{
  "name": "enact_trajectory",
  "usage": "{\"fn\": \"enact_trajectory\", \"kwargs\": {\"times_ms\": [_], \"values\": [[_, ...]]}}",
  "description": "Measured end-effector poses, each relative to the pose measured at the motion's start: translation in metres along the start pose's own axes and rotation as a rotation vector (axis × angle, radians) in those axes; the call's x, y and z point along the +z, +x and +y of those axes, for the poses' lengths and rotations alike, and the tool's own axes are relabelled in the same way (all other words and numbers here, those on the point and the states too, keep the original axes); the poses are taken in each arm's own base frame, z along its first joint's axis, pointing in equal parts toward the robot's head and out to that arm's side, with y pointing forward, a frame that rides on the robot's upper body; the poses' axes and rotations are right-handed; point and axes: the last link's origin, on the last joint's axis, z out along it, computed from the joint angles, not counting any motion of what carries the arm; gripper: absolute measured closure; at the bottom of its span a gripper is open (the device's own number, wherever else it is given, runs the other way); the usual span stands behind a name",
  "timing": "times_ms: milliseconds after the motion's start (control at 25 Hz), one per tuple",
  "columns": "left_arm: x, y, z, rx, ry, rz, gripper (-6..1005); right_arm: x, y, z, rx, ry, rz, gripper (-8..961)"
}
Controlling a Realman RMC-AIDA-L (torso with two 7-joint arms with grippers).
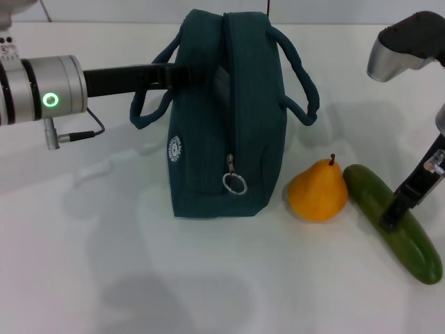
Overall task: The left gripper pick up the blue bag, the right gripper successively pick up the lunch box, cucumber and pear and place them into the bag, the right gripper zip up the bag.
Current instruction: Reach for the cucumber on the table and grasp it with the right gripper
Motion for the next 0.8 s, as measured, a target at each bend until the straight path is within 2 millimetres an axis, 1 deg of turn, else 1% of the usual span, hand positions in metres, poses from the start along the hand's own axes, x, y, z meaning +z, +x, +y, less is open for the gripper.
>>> {"fn": "enact_trajectory", "kwargs": {"times_ms": [280,400,800], "values": [[-0.0001,-0.0001,0.0,0.0,0.0,0.0,961,0.0031,0.0003,-0.0012,0.006,-0.001,-0.001,97],[-0.0001,-0.0001,-0.0001,0.0,0.0,0.0,961,0.0042,0.0005,-0.0017,0.009,-0.001,-0.001,119],[0.0007,-0.0001,0.0005,0.0,-0.002,0.0,961,0.0069,0.0008,-0.0036,0.016,0.003,-0.002,294]]}}
